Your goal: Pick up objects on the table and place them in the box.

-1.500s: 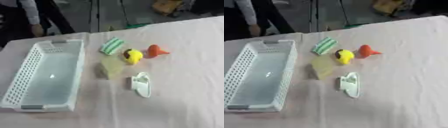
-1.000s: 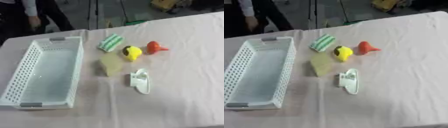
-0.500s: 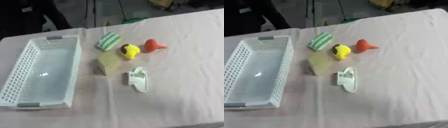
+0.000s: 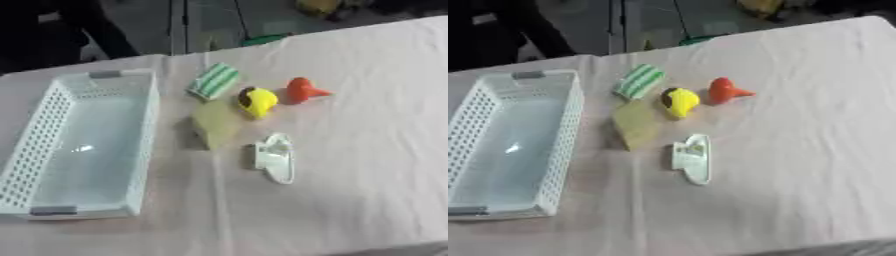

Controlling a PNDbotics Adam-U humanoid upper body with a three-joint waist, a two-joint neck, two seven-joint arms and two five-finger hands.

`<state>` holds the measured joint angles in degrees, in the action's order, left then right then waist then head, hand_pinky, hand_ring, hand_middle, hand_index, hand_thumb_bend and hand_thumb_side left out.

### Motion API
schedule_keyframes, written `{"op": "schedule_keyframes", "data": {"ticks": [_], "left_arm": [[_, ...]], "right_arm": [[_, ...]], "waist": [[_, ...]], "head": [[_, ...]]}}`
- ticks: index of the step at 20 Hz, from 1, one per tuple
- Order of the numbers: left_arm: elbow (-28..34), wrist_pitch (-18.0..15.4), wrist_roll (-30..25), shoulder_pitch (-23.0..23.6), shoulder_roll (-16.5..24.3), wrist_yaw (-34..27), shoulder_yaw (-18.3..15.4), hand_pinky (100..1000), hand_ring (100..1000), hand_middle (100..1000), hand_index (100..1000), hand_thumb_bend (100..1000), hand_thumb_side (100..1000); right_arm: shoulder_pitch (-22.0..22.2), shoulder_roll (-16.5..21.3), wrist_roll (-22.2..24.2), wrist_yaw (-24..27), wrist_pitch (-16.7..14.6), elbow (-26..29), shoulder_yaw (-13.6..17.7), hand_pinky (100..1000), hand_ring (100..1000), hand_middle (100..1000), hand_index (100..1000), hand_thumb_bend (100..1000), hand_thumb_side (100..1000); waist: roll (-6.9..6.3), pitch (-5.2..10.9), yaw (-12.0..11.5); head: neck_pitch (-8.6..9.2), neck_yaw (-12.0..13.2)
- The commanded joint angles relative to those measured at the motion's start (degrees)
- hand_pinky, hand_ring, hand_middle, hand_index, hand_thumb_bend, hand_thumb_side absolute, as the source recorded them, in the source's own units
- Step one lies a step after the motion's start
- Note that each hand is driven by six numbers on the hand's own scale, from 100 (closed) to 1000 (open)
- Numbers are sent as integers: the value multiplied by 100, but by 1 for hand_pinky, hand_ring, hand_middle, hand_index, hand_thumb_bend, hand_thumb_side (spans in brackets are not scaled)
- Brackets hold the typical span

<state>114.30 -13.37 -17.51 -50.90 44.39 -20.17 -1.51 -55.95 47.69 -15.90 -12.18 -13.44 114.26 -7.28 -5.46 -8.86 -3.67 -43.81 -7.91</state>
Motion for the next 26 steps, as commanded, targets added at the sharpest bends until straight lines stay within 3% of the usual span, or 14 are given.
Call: {"op": "schedule_keyframes", "data": {"ticks": [1,3,4,7,8,11,12,14,19,24,26], "left_arm": [[30,-6,55,-46,158,-40,-176,1000,1000,1000,964,100,1000],[30,-14,414,12,119,25,-330,1000,1000,1000,986,100,1000],[30,-19,701,103,101,64,-413,1000,1000,1000,1000,100,1000],[30,-124,1697,479,139,248,-585,1000,994,979,998,100,1000],[30,-216,2056,666,189,422,-686,1000,962,952,999,296,901],[30,-598,3114,1239,323,1533,-931,1000,963,956,1000,327,872],[30,-613,3347,1487,349,1966,-951,1000,990,981,1000,291,938],[30,-560,3704,2041,316,2735,-966,1000,999,991,1000,249,970],[30,-220,3977,2668,118,3458,-888,1000,1000,1000,1000,185,1000],[30,56,3966,2939,-108,3505,-930,1000,1000,1000,1000,100,1000],[30,111,4020,2993,-176,3433,-949,1000,1000,999,1000,109,1000]], "right_arm": [[-124,164,-107,-156,64,33,145,965,962,924,860,100,1000],[-85,157,-285,-320,186,33,261,950,945,891,818,100,1000],[-22,179,-405,-397,274,33,338,930,925,847,812,100,1000],[182,308,-717,-672,505,33,536,922,918,838,826,100,1000],[278,374,-785,-783,563,33,600,921,918,842,838,100,1000],[535,520,-878,-1132,652,33,769,922,919,845,841,100,1000],[667,577,-808,-1262,681,33,796,917,917,858,864,100,1000],[922,646,-602,-1590,695,33,875,919,918,864,877,100,1000],[1149,583,-253,-2144,714,33,954,920,919,872,895,100,1000],[1213,489,9,-2423,876,33,971,910,918,884,914,100,1000],[1211,465,91,-2502,906,33,956,906,917,884,916,100,1000]], "waist": [[29,80,-15],[25,94,-15],[23,78,-15],[16,28,-12],[22,2,-16],[34,-49,-3],[50,-85,-6],[76,-137,-4],[97,-167,18],[88,-170,40],[78,-184,23]], "head": [[-31,9],[-31,99],[50,138],[286,167],[438,141],[721,108],[860,72],[1031,27],[1100,93],[905,583],[809,763]]}}
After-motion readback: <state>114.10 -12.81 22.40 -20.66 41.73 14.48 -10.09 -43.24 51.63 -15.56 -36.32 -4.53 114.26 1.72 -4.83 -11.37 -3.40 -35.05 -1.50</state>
